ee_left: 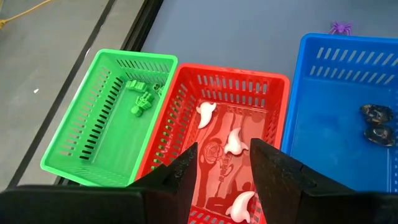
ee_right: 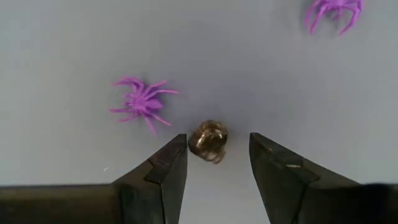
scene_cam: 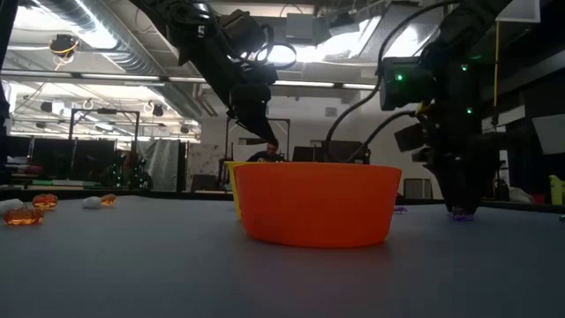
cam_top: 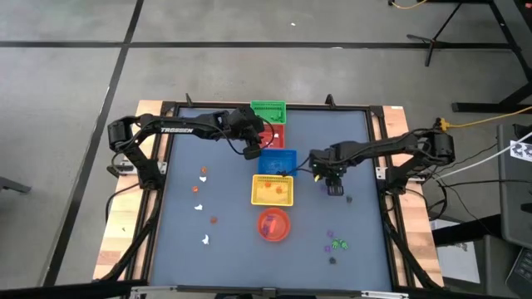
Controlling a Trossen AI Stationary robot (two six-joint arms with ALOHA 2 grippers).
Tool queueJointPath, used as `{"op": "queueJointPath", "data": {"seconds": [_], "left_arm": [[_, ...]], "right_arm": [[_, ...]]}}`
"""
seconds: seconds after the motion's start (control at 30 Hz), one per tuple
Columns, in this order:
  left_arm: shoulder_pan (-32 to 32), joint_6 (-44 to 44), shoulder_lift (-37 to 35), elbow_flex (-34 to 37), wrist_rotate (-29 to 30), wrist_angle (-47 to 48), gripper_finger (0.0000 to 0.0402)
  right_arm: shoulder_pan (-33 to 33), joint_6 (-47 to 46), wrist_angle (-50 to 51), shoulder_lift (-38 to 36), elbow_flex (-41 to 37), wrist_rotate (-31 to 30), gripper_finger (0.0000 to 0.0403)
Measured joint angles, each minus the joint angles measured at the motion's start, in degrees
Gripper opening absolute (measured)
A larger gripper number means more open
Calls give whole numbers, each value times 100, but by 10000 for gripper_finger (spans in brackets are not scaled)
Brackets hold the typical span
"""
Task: Sort Halloween decoration
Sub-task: Put the black skull toy into the blue bin
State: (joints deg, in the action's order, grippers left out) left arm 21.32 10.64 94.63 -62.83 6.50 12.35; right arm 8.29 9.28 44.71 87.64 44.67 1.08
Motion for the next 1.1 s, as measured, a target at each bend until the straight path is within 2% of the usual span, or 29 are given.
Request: {"op": "queueJointPath", "data": {"seconds": [0.17, 1.1], "left_arm": [[1, 1, 0, 0, 1, 0, 132], [0, 1, 0, 0, 2, -1, 132]], "right_arm": [[0, 4, -249, -13, -193, -73, 170], [0, 4, -275, -4, -200, -87, 162]]}}
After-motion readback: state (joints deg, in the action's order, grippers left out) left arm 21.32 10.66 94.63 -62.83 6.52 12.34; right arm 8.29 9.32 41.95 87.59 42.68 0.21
